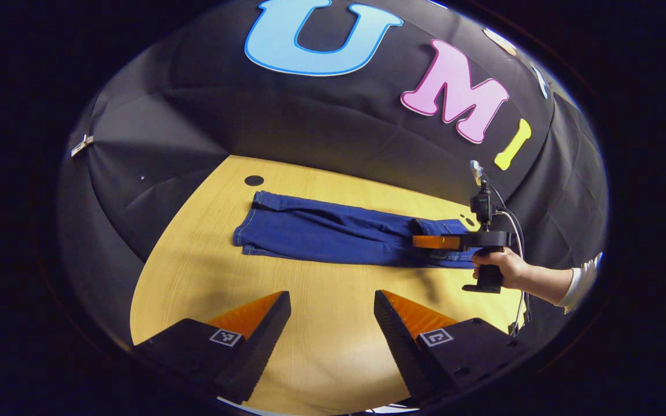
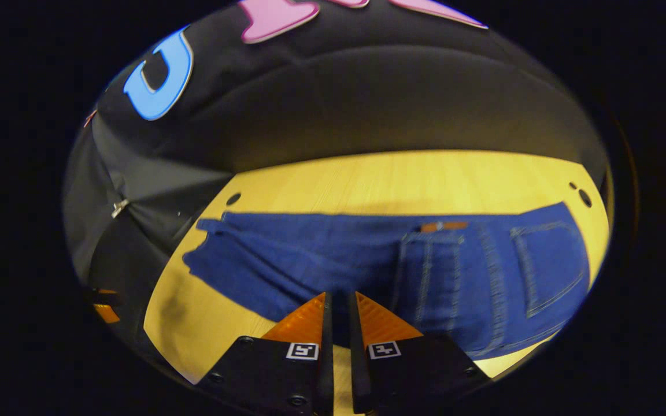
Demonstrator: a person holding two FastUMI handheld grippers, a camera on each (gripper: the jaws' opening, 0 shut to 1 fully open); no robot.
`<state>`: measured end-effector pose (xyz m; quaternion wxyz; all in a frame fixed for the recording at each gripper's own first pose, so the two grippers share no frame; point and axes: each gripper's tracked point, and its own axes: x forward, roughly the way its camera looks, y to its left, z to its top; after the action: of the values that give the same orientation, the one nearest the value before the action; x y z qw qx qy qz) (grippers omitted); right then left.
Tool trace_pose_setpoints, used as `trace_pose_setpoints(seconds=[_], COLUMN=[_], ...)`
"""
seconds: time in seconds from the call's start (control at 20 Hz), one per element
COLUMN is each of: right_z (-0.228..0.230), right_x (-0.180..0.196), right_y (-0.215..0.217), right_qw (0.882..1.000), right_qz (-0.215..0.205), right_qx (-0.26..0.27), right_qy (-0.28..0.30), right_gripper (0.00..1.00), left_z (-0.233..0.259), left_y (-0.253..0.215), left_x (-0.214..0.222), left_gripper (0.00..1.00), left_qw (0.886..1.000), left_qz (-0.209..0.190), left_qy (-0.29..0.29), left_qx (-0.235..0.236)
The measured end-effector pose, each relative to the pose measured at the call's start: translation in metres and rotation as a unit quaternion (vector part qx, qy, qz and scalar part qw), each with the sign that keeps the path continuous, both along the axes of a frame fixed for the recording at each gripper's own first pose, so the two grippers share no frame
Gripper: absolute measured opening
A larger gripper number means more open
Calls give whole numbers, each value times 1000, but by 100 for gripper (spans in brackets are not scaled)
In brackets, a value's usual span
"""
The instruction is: Grasp the waist and the cuffs of the jeans and fold them to make the two legs overlap; first hold the waist and fold one-third of the jeans toward the cuffs, then hold the cuffs and fold the remaining one-third in the same direction to finish folding.
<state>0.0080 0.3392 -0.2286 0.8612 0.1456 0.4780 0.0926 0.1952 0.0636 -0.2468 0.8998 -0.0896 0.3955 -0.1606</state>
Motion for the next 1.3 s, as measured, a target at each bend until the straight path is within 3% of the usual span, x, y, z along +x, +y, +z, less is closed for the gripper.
trace_pose_setpoints(seconds=[0.2,0.3,0.35,0.4,0.45,0.5,0.6,0.7,0.8,0.95,1.15,1.3], right_z=[29,66,89,110,130,147,169,178,177,167,159,165], right_x=[1,8,12,13,14,10,2,-7,-16,-36,-42,-37], right_y=[1,-11,-20,-29,-38,-47,-65,-82,-101,-124,-136,-137], right_qw=[998,995,993,989,986,984,982,983,984,987,989,989], right_qz=[37,42,43,44,47,48,44,24,6,-8,-16,-22], right_qx=[-2,-2,-3,-7,-11,-16,-22,-16,-24,-37,-47,-38], right_qy=[-50,-88,-113,-138,-159,-173,-185,-182,-177,-157,-140,-144], right_gripper=[19,56,62,60,63,74,75,75,75,75,75,75], left_z=[-4,-15,-21,-27,-35,-42,-68,-92,-109,-122,-149,-155], left_y=[1,0,2,3,5,9,21,34,45,67,58,60], left_x=[27,54,67,84,99,115,138,151,164,171,177,175], left_gripper=[95,95,95,95,95,95,95,95,95,95,95,97], left_qw=[1000,1000,999,999,998,995,986,967,957,960,955,950], left_qz=[0,4,8,12,23,38,86,137,161,148,126,93], left_qy=[-3,7,18,30,48,70,132,201,233,238,265,280], left_qx=[-10,-21,-27,-37,-46,-54,-60,-71,-60,19,51,103])
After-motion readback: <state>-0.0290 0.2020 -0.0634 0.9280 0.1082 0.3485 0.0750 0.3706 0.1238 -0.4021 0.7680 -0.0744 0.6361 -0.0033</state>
